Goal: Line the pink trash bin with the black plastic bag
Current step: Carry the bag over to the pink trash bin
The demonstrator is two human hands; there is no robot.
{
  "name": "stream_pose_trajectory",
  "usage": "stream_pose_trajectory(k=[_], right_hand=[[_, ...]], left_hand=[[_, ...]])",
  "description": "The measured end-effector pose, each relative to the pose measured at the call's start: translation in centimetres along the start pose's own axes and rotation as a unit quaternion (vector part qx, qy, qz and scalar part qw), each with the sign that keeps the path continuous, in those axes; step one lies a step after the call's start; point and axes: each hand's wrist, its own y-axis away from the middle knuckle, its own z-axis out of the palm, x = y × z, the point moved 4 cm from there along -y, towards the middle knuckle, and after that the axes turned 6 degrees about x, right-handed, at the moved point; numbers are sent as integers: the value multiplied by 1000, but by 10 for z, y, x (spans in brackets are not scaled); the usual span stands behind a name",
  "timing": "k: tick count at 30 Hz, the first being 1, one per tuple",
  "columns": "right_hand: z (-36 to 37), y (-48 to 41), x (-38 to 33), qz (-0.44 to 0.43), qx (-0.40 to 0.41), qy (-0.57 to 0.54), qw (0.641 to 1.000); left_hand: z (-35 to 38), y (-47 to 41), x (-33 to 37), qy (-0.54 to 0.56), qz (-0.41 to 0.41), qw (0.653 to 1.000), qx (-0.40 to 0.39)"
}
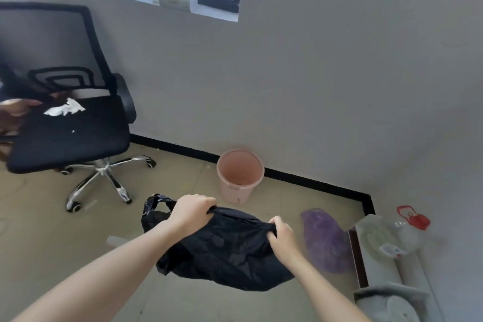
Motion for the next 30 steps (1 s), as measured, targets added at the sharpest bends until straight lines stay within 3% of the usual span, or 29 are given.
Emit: stream_pose_trajectory(k=[10, 18, 21, 30], right_hand=[[53, -121, -5, 27, -51, 117, 991], [128, -208, 32, 134, -56, 76, 986], [170, -230, 64, 156, -73, 60, 983], [320, -320, 217, 168, -56, 57, 983]], left_hand=[[46, -90, -61, 50, -38, 996, -62], [125, -178, -111, 115, -58, 989, -66], [172, -189, -121, 159, -70, 984, -43], [390, -216, -176, 198, -152, 965, -73]])
